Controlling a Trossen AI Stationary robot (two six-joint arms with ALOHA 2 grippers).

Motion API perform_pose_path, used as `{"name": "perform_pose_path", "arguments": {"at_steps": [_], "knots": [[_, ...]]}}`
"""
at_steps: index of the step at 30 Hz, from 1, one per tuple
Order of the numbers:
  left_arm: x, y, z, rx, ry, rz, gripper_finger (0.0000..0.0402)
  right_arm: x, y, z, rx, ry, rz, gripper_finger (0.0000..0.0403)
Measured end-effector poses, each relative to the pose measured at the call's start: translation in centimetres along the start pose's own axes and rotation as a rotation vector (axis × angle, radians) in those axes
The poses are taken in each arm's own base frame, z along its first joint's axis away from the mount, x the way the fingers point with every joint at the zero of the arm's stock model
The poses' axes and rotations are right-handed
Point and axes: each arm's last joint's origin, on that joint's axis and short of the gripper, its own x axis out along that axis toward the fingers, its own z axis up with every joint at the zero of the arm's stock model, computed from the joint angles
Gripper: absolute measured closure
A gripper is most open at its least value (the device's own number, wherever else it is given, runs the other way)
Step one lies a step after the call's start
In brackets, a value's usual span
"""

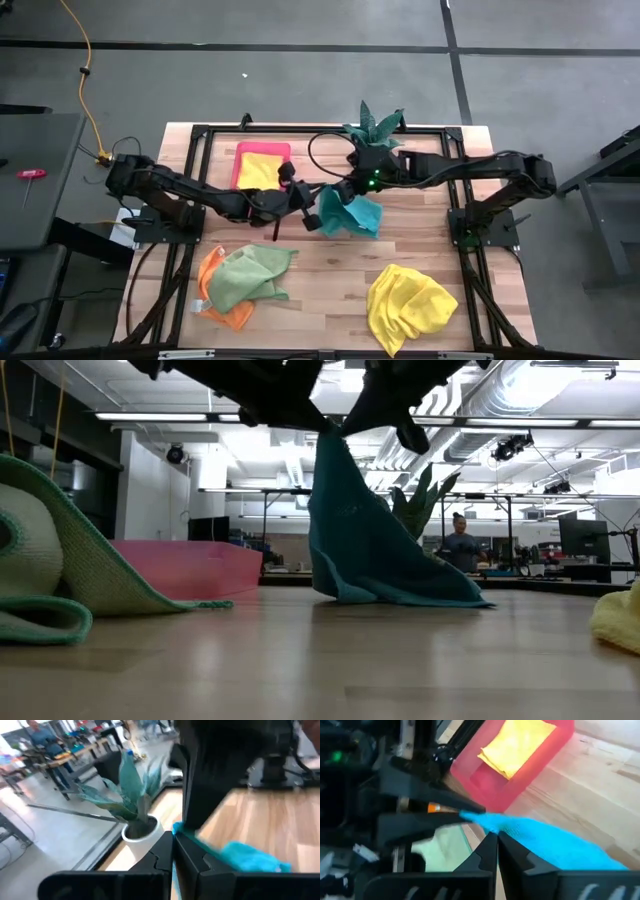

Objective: Fold microfiber towels
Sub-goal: Fold the blue microfiber towel

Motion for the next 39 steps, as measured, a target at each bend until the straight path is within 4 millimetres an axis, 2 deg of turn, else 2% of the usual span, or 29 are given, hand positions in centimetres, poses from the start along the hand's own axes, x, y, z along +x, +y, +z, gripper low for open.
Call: {"name": "perform_pose_path", "arguments": {"at_steps": [3,8,12,17,20,24,28,33,39], "knots": [[-0.4,0.6,-0.1,0.008,0.047,-0.016,0.0401,-1.6,-0.5,0.2,-0.058,0.025,-0.024,0.0371],[-0.1,1.5,-0.7,-0.03,0.106,-0.037,0.0401,-4.1,-1.8,-0.8,-0.16,0.153,-0.144,0.0295],[0.1,1.6,-0.9,-0.103,0.128,-0.071,0.0401,-4.3,-2.3,-3.5,-0.292,0.332,-0.24,0.0236],[0.0,1.6,-1.2,-0.167,0.16,-0.077,0.0401,-2.5,-3.9,-8.8,-0.395,0.468,-0.257,0.0194],[0.0,1.6,-1.3,-0.2,0.171,-0.082,0.0401,-1.5,-5.5,-11.8,-0.422,0.471,-0.29,0.0187],[0.0,1.5,-1.3,-0.22,0.173,-0.106,0.0402,-0.7,-6.7,-13.9,-0.462,0.367,-0.337,0.0187],[0.0,1.5,-1.4,-0.23,0.176,-0.112,0.0402,-0.4,-6.8,-14.6,-0.531,0.291,-0.354,0.0194],[0.0,1.5,-1.4,-0.243,0.179,-0.111,0.0402,-0.1,-6.8,-15.4,-0.659,0.311,-0.363,0.0206],[0.1,1.6,-1.6,-0.269,0.197,-0.102,0.0402,1.3,-6.7,-16.8,-0.743,0.367,-0.358,0.0214]]}}
